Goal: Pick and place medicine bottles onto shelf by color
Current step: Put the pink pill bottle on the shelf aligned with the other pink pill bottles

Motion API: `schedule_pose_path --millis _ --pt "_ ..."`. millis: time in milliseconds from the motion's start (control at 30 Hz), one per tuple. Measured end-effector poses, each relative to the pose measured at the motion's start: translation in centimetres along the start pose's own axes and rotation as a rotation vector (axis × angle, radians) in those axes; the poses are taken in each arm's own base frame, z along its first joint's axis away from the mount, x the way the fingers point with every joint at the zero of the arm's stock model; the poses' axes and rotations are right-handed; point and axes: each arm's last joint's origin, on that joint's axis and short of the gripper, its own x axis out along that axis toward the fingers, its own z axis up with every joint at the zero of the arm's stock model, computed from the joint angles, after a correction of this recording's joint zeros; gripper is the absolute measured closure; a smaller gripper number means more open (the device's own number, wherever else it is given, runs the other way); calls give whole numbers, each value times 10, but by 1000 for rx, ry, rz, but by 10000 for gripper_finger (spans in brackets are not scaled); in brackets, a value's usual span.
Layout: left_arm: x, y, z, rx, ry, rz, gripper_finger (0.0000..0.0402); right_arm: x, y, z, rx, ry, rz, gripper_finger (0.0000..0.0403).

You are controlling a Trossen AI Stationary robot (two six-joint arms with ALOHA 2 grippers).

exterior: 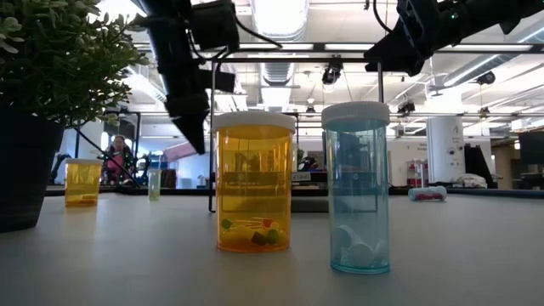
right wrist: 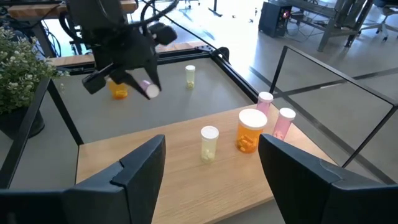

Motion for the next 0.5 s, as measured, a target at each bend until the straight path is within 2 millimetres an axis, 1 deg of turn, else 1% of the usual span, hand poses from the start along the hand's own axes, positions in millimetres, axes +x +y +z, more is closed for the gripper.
schedule_pose_path --millis 167,267,400,500 --pt "-6 11 12 -42 -55 90 299 0 0 0 0 0 0 154" --pt "-10 16 21 -78 -104 111 299 0 0 0 0 -1 0 154" --pt "-15 21 34 -90 -207 113 299 0 0 2 -19 -19 0 154" --pt "-20 23 47 -74 -316 115 299 0 0 3 -22 -31 0 154"
